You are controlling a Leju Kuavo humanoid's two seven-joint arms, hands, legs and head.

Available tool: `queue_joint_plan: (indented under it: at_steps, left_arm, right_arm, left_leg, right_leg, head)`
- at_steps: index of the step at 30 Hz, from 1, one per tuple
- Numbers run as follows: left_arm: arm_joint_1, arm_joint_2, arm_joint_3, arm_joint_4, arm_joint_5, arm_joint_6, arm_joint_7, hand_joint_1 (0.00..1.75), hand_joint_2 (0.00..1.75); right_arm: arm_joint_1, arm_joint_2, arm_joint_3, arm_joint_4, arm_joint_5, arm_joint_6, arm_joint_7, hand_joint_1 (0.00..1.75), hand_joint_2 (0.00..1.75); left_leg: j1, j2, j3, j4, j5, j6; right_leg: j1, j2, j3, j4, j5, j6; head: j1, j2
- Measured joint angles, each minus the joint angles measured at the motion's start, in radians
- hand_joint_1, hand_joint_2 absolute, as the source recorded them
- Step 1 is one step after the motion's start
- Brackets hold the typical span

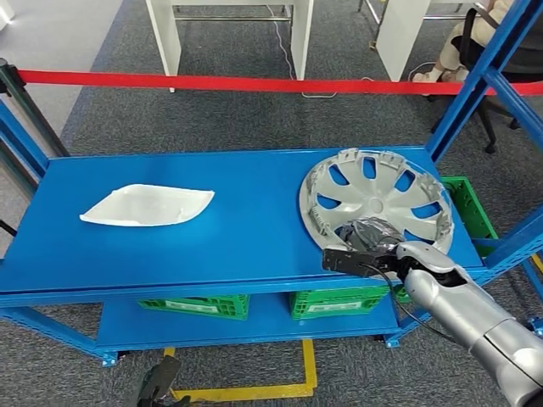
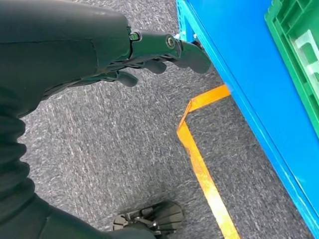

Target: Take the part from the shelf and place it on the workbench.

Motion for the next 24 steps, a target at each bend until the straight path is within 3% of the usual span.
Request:
queue_joint_plan:
  at_steps: [2,3,4,6,7,9,12,14,16,17,18,19,20,22,24]
  left_arm:
    - [0.001,0.0,0.003,0.0,0.002,0.007,0.001,0.0,1.75]
    - [0.002,0.0,0.005,0.0,0.003,0.011,0.003,0.0,1.75]
    - [0.003,-0.001,0.007,0.0,0.003,0.014,0.004,0.0,1.75]
    - [0.003,-0.002,0.01,0.0,0.003,0.019,0.007,0.0,1.75]
    - [0.002,-0.003,0.011,0.0,0.003,0.021,0.008,0.0,1.75]
    - [0.001,-0.003,0.012,0.0,0.003,0.024,0.012,0.0,1.75]
    - [0.001,-0.004,0.013,0.0,0.002,0.025,0.014,0.0,1.75]
    - [-0.001,-0.004,0.013,0.0,0.002,0.025,0.014,0.0,1.75]
    - [0.0,-0.004,0.013,0.0,0.001,0.026,0.015,0.0,1.75]
    - [0.002,-0.004,0.013,0.0,0.0,0.026,0.016,0.0,1.75]
    - [0.003,-0.004,0.013,0.0,-0.003,0.026,0.017,0.0,1.75]
    - [0.003,-0.004,0.013,0.0,-0.006,0.026,0.019,0.0,1.75]
    - [0.003,-0.004,0.013,0.0,-0.009,0.026,0.02,0.0,1.75]
    - [-0.001,-0.004,0.013,0.0,-0.015,0.026,0.026,0.0,1.75]
    - [-0.005,-0.004,0.013,0.0,-0.02,0.027,0.033,0.0,1.75]
  right_arm:
    - [0.011,0.004,-0.019,-0.011,0.028,-0.055,0.002,1.75,1.75]
    - [0.017,0.008,-0.031,-0.019,0.045,-0.088,0.003,1.75,1.75]
    - [0.022,0.012,-0.046,-0.03,0.065,-0.121,0.003,1.75,1.75]
    - [0.032,0.023,-0.085,-0.058,0.106,-0.174,-0.004,1.75,1.75]
    - [0.036,0.029,-0.108,-0.073,0.123,-0.191,-0.009,1.75,1.75]
    - [0.04,0.041,-0.146,-0.099,0.145,-0.208,-0.018,1.75,1.75]
    - [0.049,0.052,-0.18,-0.124,0.155,-0.21,-0.022,1.75,1.75]
    - [0.052,0.059,-0.196,-0.136,0.158,-0.21,-0.024,1.75,1.75]
    - [0.054,0.065,-0.207,-0.141,0.163,-0.211,-0.033,1.75,1.75]
    - [0.055,0.067,-0.212,-0.142,0.166,-0.211,-0.039,1.75,1.75]
    - [0.056,0.07,-0.216,-0.143,0.168,-0.212,-0.048,1.75,1.75]
    - [0.056,0.073,-0.222,-0.145,0.17,-0.214,-0.059,1.75,1.75]
    - [0.056,0.076,-0.229,-0.148,0.172,-0.217,-0.069,1.75,1.75]
    - [0.054,0.085,-0.246,-0.157,0.177,-0.229,-0.09,1.75,1.75]
    - [0.049,0.091,-0.259,-0.166,0.181,-0.241,-0.112,1.75,1.75]
  left_leg:
    - [-0.002,-0.001,-0.003,0.001,0.0,0.002]
    - [-0.003,-0.001,-0.004,0.001,0.0,0.002]
    - [-0.003,-0.001,-0.003,0.002,0.0,0.002]
    - [-0.003,-0.002,-0.002,0.003,-0.003,-0.002]
    - [-0.005,-0.002,-0.003,0.006,-0.004,-0.006]
    - [-0.008,-0.001,-0.009,0.008,-0.003,-0.016]
    - [-0.008,-0.001,-0.013,0.012,-0.006,-0.032]
    - [-0.007,-0.001,-0.036,0.067,-0.043,-0.043]
    - [-0.006,0.0,-0.095,0.199,-0.103,-0.05]
    - [-0.006,0.0,-0.125,0.261,-0.124,-0.051]
    - [-0.006,0.0,-0.141,0.294,-0.126,-0.051]
    - [-0.006,0.0,-0.14,0.288,-0.109,-0.05]
    - [-0.007,0.0,-0.121,0.242,-0.075,-0.046]
    - [-0.01,0.0,-0.061,0.103,-0.007,-0.034]
    - [-0.014,0.0,-0.028,0.021,0.012,-0.024]
  right_leg:
    - [0.0,0.0,-0.062,0.124,-0.042,0.001]
    - [0.0,0.0,-0.073,0.142,-0.038,0.001]
    - [0.0,0.0,-0.064,0.119,-0.014,0.0]
    - [0.0,-0.001,-0.003,-0.012,0.056,-0.005]
    - [0.001,-0.001,0.029,-0.076,0.077,-0.008]
    - [0.005,0.0,0.059,-0.133,0.085,-0.012]
    - [0.003,-0.002,0.06,-0.137,0.085,-0.025]
    - [0.0,-0.005,0.063,-0.141,0.087,-0.036]
    - [0.0,-0.007,0.064,-0.141,0.086,-0.042]
    - [0.001,-0.007,0.064,-0.141,0.086,-0.043]
    - [0.002,-0.006,0.065,-0.14,0.086,-0.044]
    - [0.003,-0.005,0.065,-0.139,0.085,-0.044]
    - [0.004,-0.004,0.065,-0.138,0.085,-0.044]
    - [0.006,-0.001,0.064,-0.135,0.083,-0.042]
    - [0.007,0.001,0.057,-0.133,0.084,-0.035]
  head:
    - [0.0,0.0]
    - [0.0,0.0]
    - [0.0,0.0]
    - [0.0,0.0]
    - [0.0,0.0]
    - [-0.001,0.0]
    - [-0.002,0.0]
    - [-0.005,0.0]
    - [-0.008,0.0]
    - [-0.007,0.0]
    - [-0.007,0.0]
    - [-0.007,0.0]
    - [-0.007,0.0]
    - [-0.007,0.0]
    - [-0.006,0.0]
